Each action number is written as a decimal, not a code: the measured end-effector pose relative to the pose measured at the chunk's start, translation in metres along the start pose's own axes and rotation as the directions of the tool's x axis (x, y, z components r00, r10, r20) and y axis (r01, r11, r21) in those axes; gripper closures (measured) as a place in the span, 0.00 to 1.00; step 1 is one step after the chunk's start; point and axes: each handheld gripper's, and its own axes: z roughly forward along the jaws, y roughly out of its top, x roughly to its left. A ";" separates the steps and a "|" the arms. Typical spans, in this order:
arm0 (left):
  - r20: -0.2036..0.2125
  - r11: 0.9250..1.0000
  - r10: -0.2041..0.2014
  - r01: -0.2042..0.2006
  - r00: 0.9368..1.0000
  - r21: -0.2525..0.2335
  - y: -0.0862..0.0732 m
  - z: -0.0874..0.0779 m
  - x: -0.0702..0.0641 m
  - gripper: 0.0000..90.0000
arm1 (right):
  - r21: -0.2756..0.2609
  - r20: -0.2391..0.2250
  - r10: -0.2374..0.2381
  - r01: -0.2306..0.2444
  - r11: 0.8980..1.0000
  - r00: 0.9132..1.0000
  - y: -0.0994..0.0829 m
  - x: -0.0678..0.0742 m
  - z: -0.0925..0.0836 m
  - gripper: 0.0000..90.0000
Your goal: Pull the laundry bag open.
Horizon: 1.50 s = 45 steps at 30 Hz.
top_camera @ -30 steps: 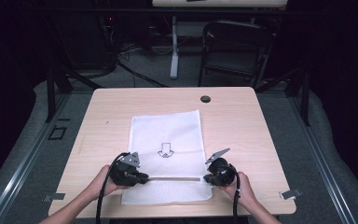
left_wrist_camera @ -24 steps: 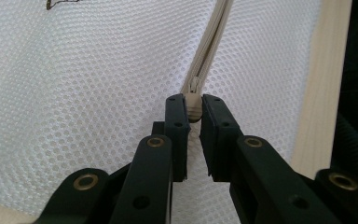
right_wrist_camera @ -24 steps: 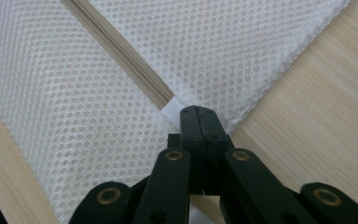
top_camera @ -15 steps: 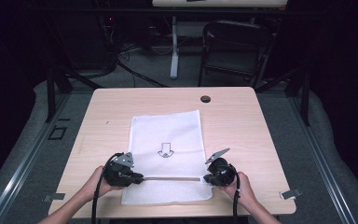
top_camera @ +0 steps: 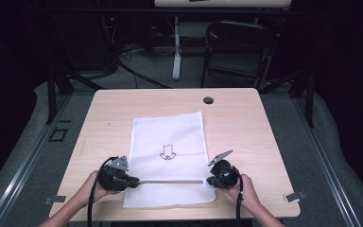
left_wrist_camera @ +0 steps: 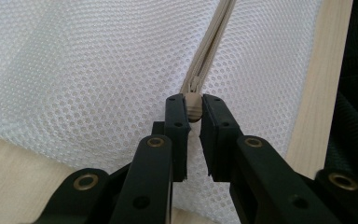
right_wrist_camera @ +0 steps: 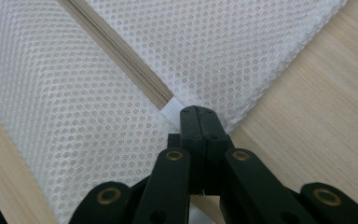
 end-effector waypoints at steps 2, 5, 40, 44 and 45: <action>0.008 1.000 -0.004 0.004 1.000 -0.005 -0.001 0.000 0.001 0.91 | -0.007 0.002 0.006 -0.006 1.000 1.000 0.000 0.000 0.000 1.00; 0.001 1.000 0.000 0.000 1.000 0.004 0.000 -0.001 0.000 0.91 | -0.001 0.004 0.000 0.000 1.000 1.000 -0.001 -0.001 0.000 1.00; -0.016 0.999 -0.036 0.036 0.999 0.030 -0.038 -0.023 0.016 0.91 | -0.007 0.010 0.007 -0.007 1.000 1.000 -0.001 0.000 0.000 1.00; -0.032 0.997 -0.065 0.066 0.997 0.033 -0.052 -0.028 0.022 0.91 | -0.007 0.011 0.010 -0.010 1.000 1.000 -0.001 0.000 0.000 1.00; -0.022 0.997 -0.073 0.074 0.997 0.024 -0.054 -0.030 0.022 0.91 | -0.010 0.007 0.011 -0.011 1.000 1.000 -0.001 0.000 0.000 1.00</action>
